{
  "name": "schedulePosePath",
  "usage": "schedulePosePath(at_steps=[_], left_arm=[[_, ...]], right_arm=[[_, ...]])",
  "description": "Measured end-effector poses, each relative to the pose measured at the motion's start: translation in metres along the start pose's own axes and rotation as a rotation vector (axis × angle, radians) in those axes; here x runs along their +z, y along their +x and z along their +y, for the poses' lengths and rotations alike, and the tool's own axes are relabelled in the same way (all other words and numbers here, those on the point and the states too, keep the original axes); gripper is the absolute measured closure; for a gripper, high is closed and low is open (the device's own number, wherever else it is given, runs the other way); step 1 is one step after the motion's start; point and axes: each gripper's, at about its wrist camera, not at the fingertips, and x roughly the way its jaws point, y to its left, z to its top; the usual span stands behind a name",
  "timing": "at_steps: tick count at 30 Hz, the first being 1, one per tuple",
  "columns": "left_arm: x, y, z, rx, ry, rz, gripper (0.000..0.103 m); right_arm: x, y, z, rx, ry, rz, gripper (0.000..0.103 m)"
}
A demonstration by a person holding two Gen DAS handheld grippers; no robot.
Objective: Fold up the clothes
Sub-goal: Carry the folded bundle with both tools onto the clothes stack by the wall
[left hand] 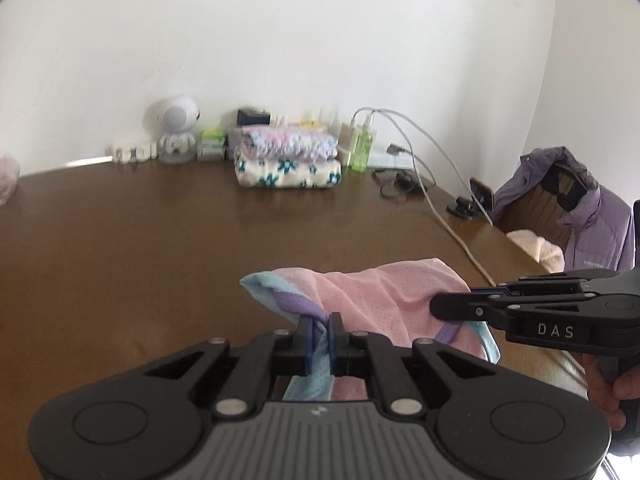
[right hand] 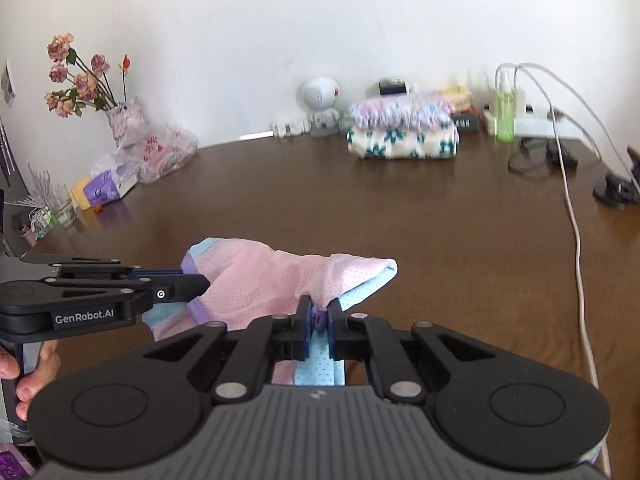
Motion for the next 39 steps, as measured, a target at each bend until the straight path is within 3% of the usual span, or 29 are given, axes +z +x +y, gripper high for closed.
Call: schedulePosePath(at_steps=[12, 17, 19, 24, 28, 29, 32, 35, 36, 39], left_arm=[[0.113, 0.05, 0.009, -0.028, 0.064, -0.121, 0.097], [0.147, 0.08, 0.019, -0.03, 0.059, -0.118, 0.097], [0.146, 0.094, 0.028, -0.037, 0.036, -0.088, 0.097], [0.107, 0.141, 0.057, 0.009, -0.037, 0.042, 0.097], [0.078, 0.169, 0.085, 0.022, -0.099, 0.155, 0.095], [0.073, 0.169, 0.091, 0.021, -0.123, 0.156, 0.086], [0.068, 0.16, 0.107, 0.004, -0.183, 0.151, 0.074], [0.075, 0.159, 0.111, -0.002, -0.187, 0.143, 0.066], [0.077, 0.161, 0.109, 0.013, -0.19, 0.141, 0.061], [0.079, 0.174, 0.104, 0.011, -0.201, 0.175, 0.058]], right_arm=[[0.121, 0.02, -0.038, -0.063, -0.028, -0.166, 0.097], [0.161, 0.046, -0.062, -0.078, -0.025, -0.153, 0.097], [0.162, 0.061, -0.069, -0.065, -0.015, -0.114, 0.097], [0.126, 0.119, -0.071, -0.073, -0.01, 0.027, 0.097], [0.1, 0.152, -0.082, -0.105, 0.023, 0.15, 0.089], [0.094, 0.152, -0.083, -0.103, 0.028, 0.163, 0.081], [0.087, 0.14, -0.086, -0.121, 0.056, 0.142, 0.061], [0.091, 0.141, -0.095, -0.13, 0.126, 0.125, 0.053], [0.092, 0.146, -0.098, -0.134, 0.151, 0.128, 0.053], [0.088, 0.167, -0.099, -0.119, 0.201, 0.17, 0.053]])
